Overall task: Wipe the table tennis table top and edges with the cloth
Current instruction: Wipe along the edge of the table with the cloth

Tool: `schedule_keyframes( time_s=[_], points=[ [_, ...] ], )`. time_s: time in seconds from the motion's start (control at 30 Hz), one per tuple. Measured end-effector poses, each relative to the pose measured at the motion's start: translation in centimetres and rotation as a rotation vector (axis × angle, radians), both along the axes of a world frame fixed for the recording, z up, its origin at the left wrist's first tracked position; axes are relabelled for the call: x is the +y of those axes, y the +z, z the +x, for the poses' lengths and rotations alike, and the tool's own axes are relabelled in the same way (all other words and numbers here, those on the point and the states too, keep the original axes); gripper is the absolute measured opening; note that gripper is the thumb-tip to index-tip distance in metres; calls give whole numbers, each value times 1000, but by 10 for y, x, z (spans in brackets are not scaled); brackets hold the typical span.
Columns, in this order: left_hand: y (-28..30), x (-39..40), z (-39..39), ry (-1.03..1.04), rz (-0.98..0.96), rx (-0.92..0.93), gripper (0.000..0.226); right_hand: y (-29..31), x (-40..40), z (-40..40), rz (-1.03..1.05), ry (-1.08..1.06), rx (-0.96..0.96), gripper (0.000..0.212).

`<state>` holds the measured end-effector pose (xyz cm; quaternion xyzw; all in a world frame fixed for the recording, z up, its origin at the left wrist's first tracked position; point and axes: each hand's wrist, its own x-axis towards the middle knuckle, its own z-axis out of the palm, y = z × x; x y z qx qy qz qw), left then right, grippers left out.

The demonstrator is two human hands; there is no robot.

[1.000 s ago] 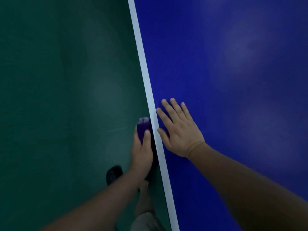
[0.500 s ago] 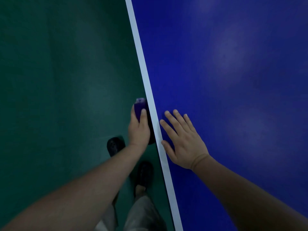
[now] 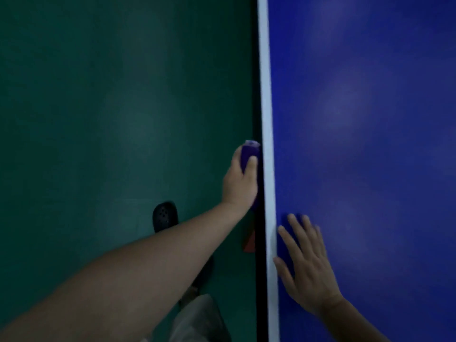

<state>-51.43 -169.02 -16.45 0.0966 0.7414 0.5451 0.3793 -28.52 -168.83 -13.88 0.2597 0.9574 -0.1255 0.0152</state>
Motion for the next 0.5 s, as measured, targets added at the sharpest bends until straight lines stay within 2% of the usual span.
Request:
schedule_keyframes(
  time_s=[0.1,0.2,0.37,0.5],
  points=[
    [0,-6,0,-40,46,-53,27,11,14,-20,4,-38,70,57],
    [5,-15,11,-63,73,-110,35,17,57,-73,18,25,89,54],
    [4,-12,8,-60,77,-163,35,11,151,-170,89,183,-10,56],
    [-1,13,-19,-60,83,-155,37,3,186,-221,93,170,-19,58]
  ],
)
